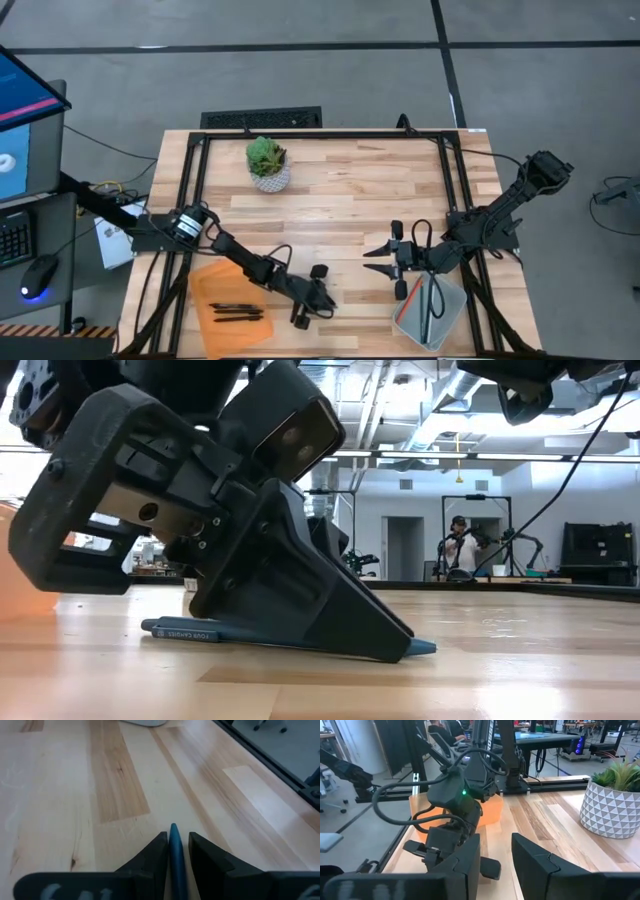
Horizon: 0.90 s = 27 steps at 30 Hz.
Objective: Sort pens & pencils
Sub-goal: Put the blue pen into the orange bin
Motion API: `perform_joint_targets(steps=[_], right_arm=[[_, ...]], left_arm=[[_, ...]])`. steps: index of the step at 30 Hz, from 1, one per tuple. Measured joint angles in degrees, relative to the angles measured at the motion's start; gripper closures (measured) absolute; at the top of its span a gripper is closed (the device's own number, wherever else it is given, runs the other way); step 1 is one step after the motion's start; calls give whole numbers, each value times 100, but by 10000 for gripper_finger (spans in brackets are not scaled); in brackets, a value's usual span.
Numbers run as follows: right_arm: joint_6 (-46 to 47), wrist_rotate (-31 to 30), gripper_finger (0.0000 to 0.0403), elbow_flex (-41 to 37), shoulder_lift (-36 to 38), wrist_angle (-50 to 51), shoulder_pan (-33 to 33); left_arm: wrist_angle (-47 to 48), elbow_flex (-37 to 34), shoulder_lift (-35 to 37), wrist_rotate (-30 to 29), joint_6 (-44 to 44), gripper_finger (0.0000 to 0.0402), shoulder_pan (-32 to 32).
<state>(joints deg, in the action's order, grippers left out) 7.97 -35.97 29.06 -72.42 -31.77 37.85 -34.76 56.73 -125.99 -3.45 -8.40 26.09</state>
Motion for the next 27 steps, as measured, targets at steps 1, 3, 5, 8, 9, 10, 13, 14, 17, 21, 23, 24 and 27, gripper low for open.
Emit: perform_joint_targets(steps=[1,3,5,8,9,10,13,14,17,21,23,24,27], right_arm=[[1,1,269,0,0,2,0],[9,0,269,0,0,0,0],[11,2,269,0,0,2,0],[13,2,269,0,0,2,0],[14,0,269,0,-1,2,0],[15,0,269,0,0,1,0],[15,0,269,0,0,0,0],[15,0,269,0,0,2,0],[15,0,269,0,0,2,0],[15,0,269,0,0,2,0],[15,-1,269,0,0,2,0],[14,0,269,0,0,2,0],[13,-2,269,0,-2,2,0]], left_arm=[[-132,-58,-7,39,-12,326,-13],[-298,-138,-18,135,-25,326,-35],[-342,-171,-18,152,-35,326,-61],[-386,-194,-18,169,-48,326,-98],[-386,-194,-18,167,-55,326,-99],[-386,-195,-18,170,-71,326,-99],[-386,-196,-18,182,-55,326,-99],[-386,-196,-18,183,-4,326,-99],[-383,-196,-18,185,24,326,-95],[-383,-196,-18,206,48,330,-97],[-383,-196,-18,202,28,340,-97],[-383,-196,-18,204,-6,348,-97],[-385,-202,-18,210,-72,377,-97]])
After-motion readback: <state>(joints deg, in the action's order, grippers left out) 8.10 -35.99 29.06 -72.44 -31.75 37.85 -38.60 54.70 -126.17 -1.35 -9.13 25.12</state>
